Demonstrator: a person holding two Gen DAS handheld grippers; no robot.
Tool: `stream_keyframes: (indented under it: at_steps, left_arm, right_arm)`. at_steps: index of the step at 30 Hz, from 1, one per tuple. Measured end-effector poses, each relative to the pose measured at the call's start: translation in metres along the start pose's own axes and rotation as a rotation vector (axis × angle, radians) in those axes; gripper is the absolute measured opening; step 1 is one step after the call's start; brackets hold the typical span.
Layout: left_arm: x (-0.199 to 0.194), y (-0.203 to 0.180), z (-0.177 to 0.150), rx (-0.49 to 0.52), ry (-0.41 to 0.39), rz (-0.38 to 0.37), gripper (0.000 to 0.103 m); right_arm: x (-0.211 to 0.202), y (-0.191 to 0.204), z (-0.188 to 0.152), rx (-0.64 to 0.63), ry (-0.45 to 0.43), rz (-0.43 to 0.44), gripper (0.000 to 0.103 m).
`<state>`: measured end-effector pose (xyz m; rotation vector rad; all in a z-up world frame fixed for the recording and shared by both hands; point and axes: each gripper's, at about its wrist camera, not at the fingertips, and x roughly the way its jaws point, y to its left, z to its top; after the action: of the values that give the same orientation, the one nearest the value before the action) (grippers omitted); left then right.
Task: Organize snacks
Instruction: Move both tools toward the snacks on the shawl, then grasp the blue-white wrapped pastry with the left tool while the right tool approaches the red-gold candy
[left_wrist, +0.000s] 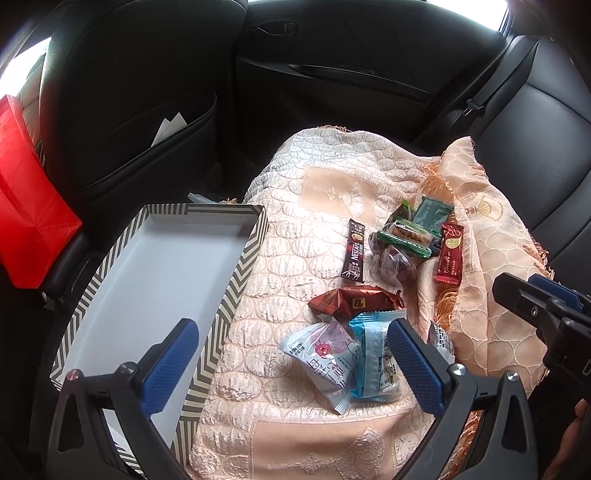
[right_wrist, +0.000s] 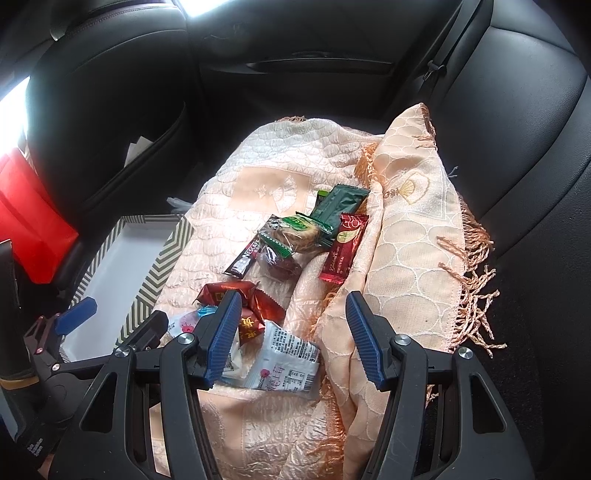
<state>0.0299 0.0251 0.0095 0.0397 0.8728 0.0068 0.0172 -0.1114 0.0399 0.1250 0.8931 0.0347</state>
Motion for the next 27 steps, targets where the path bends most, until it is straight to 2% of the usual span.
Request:
stream_keyframes:
  at_steps: [15, 21, 27]
  left_arm:
    - [0.004, 0.002, -0.001, -0.008, 0.015, 0.005, 0.103]
    - [0.014, 0.012, -0.003, -0.03, 0.058, 0.01, 0.103]
    - [0.02, 0.001, -0.01, -0.015, 0.099, -0.04, 0.103]
  right_arm:
    - [0.002, -0.001, 0.0, -0.001, 0.011, 0.004, 0.059]
    - [0.008, -0.001, -0.002, -0.007, 0.04, 0.008, 0.059]
    - [0.014, -0.01, -0.003, 0.028, 0.065, 0.001, 0.059]
